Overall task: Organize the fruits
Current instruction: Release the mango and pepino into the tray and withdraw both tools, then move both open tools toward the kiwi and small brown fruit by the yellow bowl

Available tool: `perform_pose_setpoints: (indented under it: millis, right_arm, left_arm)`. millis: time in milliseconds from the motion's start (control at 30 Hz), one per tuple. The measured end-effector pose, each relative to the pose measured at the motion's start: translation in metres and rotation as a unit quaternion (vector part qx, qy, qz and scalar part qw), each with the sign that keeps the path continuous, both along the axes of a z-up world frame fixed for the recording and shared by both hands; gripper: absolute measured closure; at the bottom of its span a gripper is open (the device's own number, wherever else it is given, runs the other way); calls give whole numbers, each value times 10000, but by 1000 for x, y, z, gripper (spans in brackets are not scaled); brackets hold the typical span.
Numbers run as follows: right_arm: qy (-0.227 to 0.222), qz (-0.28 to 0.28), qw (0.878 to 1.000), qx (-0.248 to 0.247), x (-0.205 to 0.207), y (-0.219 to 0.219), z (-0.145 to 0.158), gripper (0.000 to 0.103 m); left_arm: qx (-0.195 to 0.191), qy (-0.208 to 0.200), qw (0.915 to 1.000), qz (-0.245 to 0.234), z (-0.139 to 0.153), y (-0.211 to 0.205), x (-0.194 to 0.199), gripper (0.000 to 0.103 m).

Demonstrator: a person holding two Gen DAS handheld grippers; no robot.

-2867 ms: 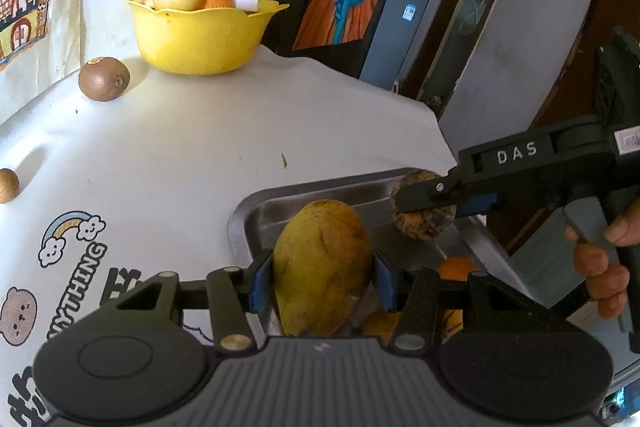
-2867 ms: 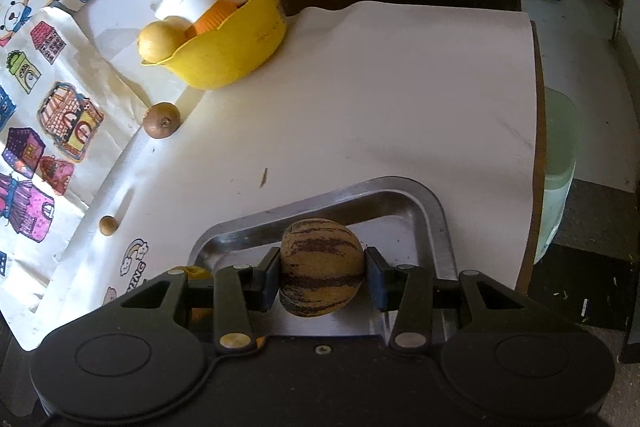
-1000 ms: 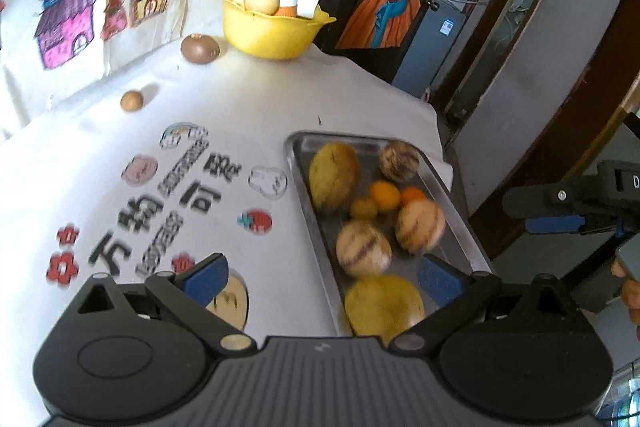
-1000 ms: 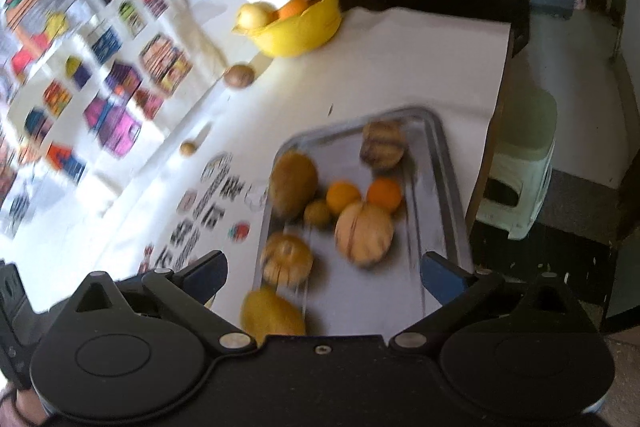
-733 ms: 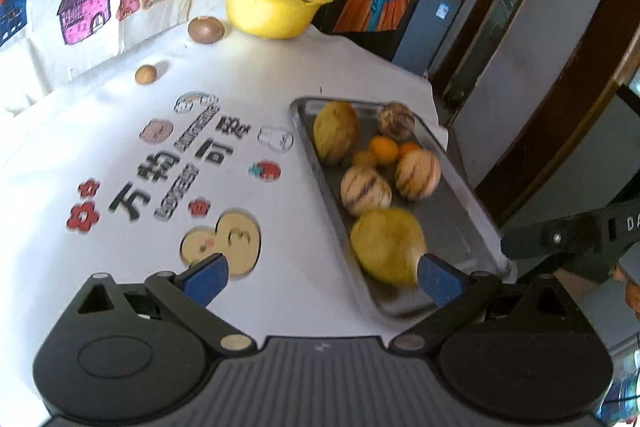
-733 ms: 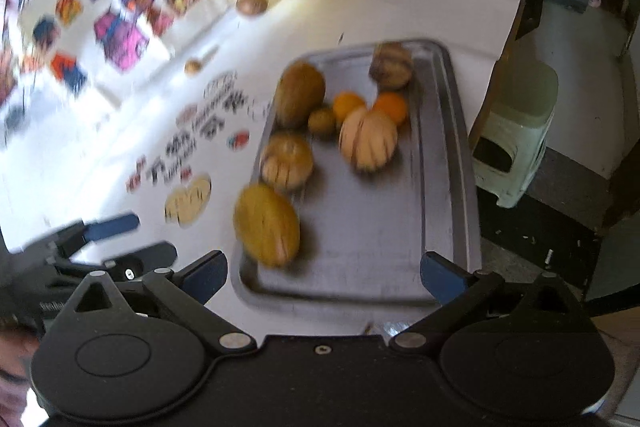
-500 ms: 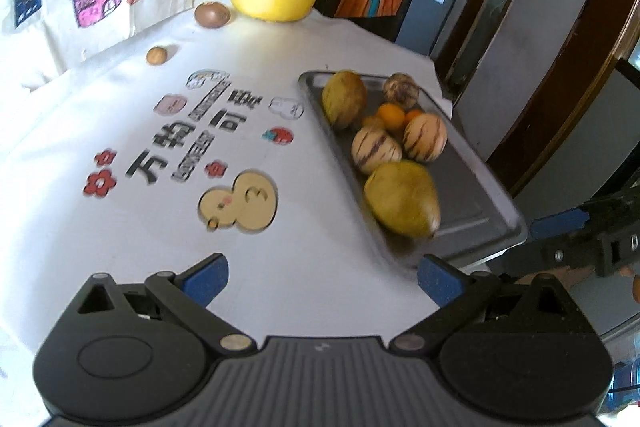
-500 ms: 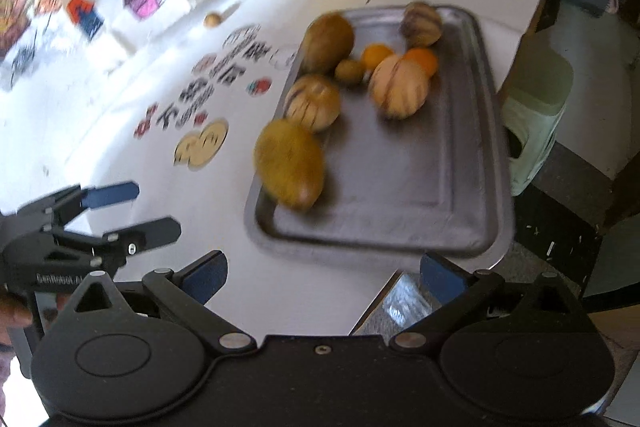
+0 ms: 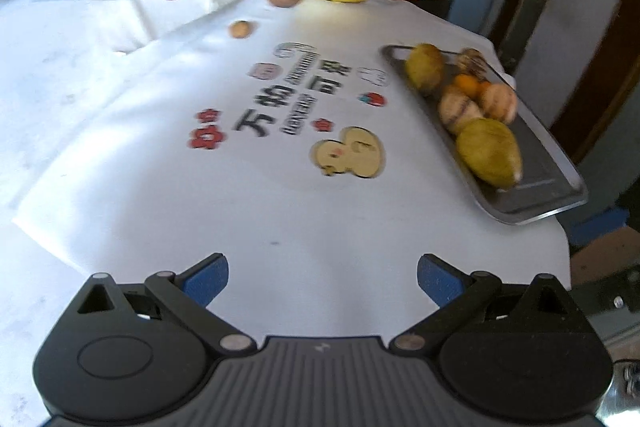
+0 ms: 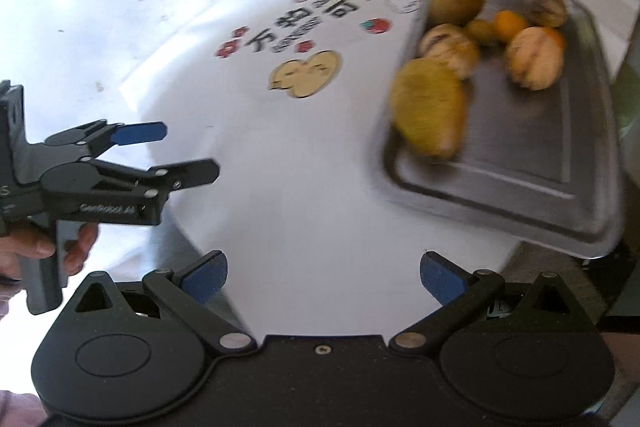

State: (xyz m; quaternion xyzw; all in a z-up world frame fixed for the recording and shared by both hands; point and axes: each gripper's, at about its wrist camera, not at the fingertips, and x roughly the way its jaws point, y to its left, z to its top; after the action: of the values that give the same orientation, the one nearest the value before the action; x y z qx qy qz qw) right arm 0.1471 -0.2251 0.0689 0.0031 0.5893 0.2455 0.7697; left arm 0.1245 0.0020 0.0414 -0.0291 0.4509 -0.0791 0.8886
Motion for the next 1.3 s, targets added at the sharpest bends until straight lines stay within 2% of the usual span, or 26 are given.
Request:
perform_pose_setpoints:
  millis: [133,400,633,833,933,1067,1200,1300]
  right_arm:
    - [57,114,9998,137,4,14,5,1]
    - [-125,270,9990,334,20,35,29,1]
    - [-436,165,9980,428,47,44,68,1]
    - [-919,-318,9944,422,89,54,110,1]
    - [-1229,-522,9906,314,114,63,131,1]
    - [-1657,-428,9848,289,155,81,152,1]
    - [-2064,-136,9779,306,199,99,154,1]
    - [-2297,-70,9730,209,237,107,138,1]
  left_arm:
    - [113,-78,9998,152,11,16,-3,1]
    - [484,-278,9981,258,30,37,2,1]
    - [657,-507,9960,344,48,51,22,1]
    - [643,-831,9935,437,70,61,48,1]
    - [368,-1339,9877,715,77,67,59,1]
    - [131,-1839,9769,1083,73,69,77,1]
    - [65,-1958,9702,1424,58,67,105,1]
    - [109,-2008,9634,1773,48,65,128,1]
